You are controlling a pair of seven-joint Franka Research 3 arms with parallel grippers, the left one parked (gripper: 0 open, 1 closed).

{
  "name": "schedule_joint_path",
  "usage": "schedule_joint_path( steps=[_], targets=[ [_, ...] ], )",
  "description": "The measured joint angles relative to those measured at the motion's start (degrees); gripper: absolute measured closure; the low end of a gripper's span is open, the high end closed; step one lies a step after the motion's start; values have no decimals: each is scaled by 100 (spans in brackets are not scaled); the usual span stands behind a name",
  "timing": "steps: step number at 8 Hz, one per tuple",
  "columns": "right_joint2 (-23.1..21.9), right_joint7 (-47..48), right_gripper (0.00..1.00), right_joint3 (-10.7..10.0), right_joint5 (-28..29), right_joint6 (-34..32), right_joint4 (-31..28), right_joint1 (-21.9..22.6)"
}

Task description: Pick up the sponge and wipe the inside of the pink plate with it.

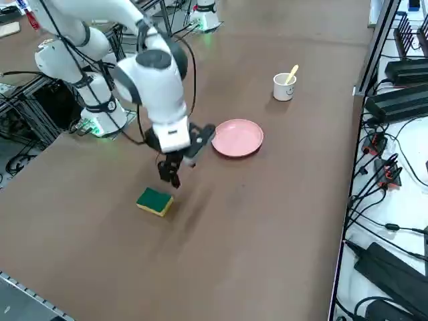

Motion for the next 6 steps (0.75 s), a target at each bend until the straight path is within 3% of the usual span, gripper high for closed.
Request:
schedule_joint_path(
  steps=[4, 6],
  targets=[
    [173, -275, 0, 2, 0, 842, -765, -353],
    [170, -287, 0, 3, 0, 886, -842, -535]
  ],
)
